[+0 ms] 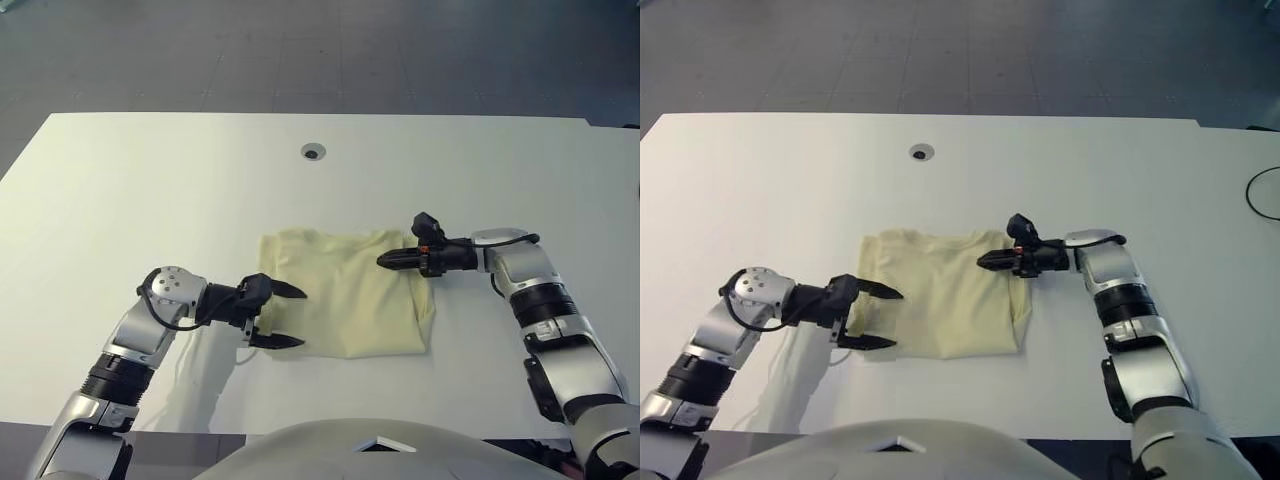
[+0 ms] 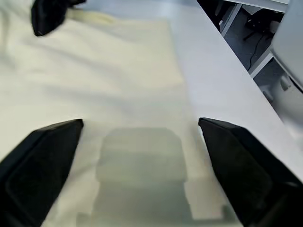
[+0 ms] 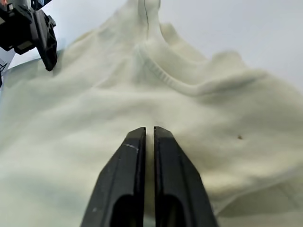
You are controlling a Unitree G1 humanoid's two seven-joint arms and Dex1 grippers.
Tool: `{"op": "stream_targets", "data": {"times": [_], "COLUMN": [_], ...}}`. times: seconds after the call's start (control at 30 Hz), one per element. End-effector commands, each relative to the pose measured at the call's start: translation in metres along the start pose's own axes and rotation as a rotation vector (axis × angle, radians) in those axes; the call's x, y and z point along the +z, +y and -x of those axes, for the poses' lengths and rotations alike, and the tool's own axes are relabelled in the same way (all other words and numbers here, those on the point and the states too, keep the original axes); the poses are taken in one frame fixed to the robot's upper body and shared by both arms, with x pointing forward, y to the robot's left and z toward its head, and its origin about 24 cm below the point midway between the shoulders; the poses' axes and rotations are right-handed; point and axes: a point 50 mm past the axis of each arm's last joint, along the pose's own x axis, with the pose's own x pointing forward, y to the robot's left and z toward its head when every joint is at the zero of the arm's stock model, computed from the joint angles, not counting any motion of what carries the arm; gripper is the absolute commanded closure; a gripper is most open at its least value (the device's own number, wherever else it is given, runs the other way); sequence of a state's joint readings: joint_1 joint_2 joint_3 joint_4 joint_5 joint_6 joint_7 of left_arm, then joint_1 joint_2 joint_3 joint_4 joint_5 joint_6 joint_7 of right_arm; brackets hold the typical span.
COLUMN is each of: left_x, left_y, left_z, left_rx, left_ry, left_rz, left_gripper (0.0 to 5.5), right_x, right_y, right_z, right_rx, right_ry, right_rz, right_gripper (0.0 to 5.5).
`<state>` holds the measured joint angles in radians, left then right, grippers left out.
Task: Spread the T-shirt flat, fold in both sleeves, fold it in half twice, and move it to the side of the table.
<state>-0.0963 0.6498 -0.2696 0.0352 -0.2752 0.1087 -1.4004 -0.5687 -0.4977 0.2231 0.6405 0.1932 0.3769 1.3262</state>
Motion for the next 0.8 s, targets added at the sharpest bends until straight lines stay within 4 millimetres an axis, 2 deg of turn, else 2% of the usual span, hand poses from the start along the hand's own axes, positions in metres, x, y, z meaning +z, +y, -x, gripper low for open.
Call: {"op": "stream_targets", "data": {"times": [0.03,0.17,0.33,0.43,0.57,0.7,0.8], "left_x": [-0.017,-0.044,-0.044,-0.035,-0.018,0.009,0.034], "left_y": [-0.006,-0.017,-0.013,-0.007,-0.005,-0.007,-0.006], "left_z": [0.003,0.007,0.011,0.012,0.014,0.023,0.030], "left_rx": [-0.032,-0.055,-0.024,-0.009,-0.012,-0.020,0.022], "left_ry": [0.032,0.089,0.080,0.040,-0.030,-0.135,-0.231], "left_rz": [0.081,0.167,0.156,0.126,0.066,0.008,-0.045], "left_gripper": [0.25,0.14,0.14,0.10,0.10,0.10,0.10], "right_x": [-0.023,-0.024,-0.007,0.017,0.039,0.050,0.054], "right_y": [-0.011,-0.006,0.003,0.003,0.011,0.021,0.020], "right_z": [0.004,0.012,0.014,0.022,0.039,0.050,0.053], "right_rx": [-0.073,0.018,0.125,0.099,0.099,0.084,0.015], "right_ry": [0.108,0.075,-0.030,-0.174,-0.289,-0.317,-0.296], "right_rz": [-0.065,-0.075,-0.033,-0.014,0.028,0.072,0.130], "right_gripper": [5.50,5.50,5.50,5.06,4.48,3.89,3.47]}}
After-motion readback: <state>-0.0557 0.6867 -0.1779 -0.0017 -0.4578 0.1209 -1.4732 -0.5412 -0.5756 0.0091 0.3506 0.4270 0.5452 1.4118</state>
